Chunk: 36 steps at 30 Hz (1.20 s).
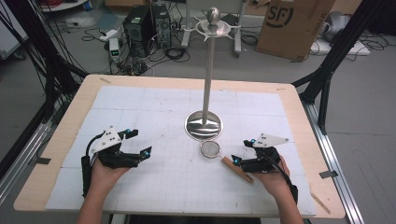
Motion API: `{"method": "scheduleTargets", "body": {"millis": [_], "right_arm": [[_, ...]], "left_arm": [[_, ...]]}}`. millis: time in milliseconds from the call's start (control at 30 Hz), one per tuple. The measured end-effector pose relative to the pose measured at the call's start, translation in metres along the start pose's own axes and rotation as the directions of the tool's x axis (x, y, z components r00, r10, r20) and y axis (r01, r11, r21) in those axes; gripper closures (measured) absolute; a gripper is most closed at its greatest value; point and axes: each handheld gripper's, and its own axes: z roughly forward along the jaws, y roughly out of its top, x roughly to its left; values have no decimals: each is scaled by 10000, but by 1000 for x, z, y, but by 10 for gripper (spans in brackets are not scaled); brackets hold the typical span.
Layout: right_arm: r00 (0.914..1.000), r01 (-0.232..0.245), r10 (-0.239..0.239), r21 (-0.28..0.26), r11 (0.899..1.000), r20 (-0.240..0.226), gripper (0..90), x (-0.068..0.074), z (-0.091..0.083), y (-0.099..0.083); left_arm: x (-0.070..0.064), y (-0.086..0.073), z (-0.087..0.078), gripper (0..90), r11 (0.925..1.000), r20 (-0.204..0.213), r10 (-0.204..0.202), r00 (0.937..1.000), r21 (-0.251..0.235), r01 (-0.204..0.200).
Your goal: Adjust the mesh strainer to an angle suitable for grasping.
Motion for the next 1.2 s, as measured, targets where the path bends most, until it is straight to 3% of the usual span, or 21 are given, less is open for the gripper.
{"method": "scheduleTargets", "body": {"millis": [333, 500, 733, 867, 1200], "right_arm": [[9990, 299, -266, 906, 9954, -368, 376, 9, 12, -1], [9969, 333, -234, 1350, 9903, -747, 463, 13, 17, -2], [9953, 571, -403, 1972, 9787, -884, 554, 18, 23, -2], [9936, 831, -644, 2134, 9734, -932, 610, 21, 26, -2], [9951, 564, -371, 2180, 9743, -915, 674, 20, 28, -4]], "left_arm": [[0, -1, 1, 164, 10000, 10, 52, 10000, 58, -52], [0, -1, 2, 164, 9999, 34, 68, 10000, 83, -68], [1, -1, 1, 164, 10000, -9, 23, 10000, 58, -23], [1, -2, 1, 165, 10000, -27, -11, 10000, 33, 11], [2, -2, 2, 166, 10000, -39, -33, 10000, 67, 33]]}}
